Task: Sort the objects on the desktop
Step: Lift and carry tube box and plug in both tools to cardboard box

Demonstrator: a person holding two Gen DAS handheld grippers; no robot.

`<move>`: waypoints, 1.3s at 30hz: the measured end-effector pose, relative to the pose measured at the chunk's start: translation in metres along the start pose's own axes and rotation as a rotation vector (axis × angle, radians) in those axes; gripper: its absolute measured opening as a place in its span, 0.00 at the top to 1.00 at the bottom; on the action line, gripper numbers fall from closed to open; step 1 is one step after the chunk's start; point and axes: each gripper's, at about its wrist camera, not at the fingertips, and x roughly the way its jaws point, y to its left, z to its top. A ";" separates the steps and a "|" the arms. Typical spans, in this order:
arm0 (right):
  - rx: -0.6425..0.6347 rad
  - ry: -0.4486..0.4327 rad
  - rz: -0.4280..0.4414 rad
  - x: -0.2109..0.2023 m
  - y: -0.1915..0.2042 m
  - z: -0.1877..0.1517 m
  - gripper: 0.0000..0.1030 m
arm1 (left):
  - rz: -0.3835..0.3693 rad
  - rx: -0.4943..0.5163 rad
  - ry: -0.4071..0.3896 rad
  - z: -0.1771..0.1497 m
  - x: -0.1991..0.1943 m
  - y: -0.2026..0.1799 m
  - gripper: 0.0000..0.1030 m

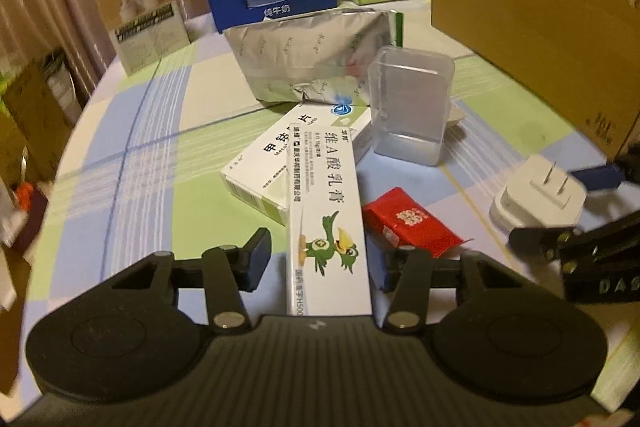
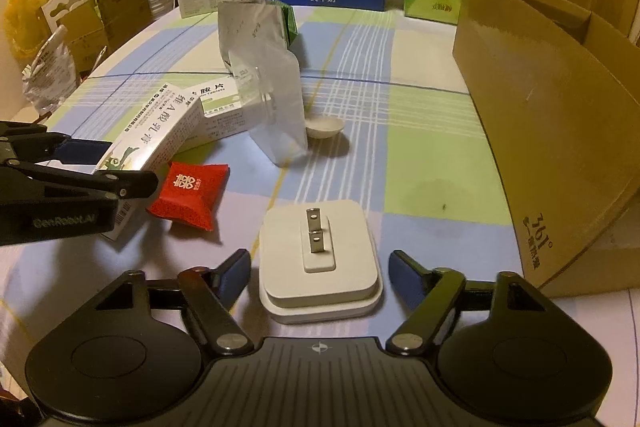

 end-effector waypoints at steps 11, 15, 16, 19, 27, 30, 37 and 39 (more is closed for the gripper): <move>0.014 0.001 0.008 0.002 -0.002 0.003 0.38 | 0.013 0.085 -0.009 0.001 0.005 -0.011 0.67; 0.005 0.002 0.006 0.002 -0.001 0.003 0.38 | -0.018 0.048 -0.004 0.002 0.003 -0.006 0.68; 0.007 0.003 0.008 0.002 -0.001 0.003 0.38 | -0.027 0.036 -0.003 0.002 0.002 -0.004 0.68; -0.004 0.005 0.003 0.004 0.000 0.003 0.38 | -0.045 0.010 -0.009 0.002 -0.001 -0.003 0.68; -0.016 0.013 -0.016 0.004 0.003 0.002 0.40 | -0.074 -0.078 -0.021 0.003 -0.009 0.007 0.68; -0.009 -0.019 -0.015 -0.001 0.002 0.002 0.40 | -0.088 -0.115 -0.024 0.002 -0.013 0.012 0.68; 0.002 -0.084 -0.012 -0.018 0.000 0.007 0.41 | -0.100 -0.138 -0.056 0.010 -0.032 0.012 0.68; 0.010 -0.109 -0.014 -0.027 -0.002 0.012 0.40 | -0.099 -0.139 -0.069 0.017 -0.039 0.010 0.68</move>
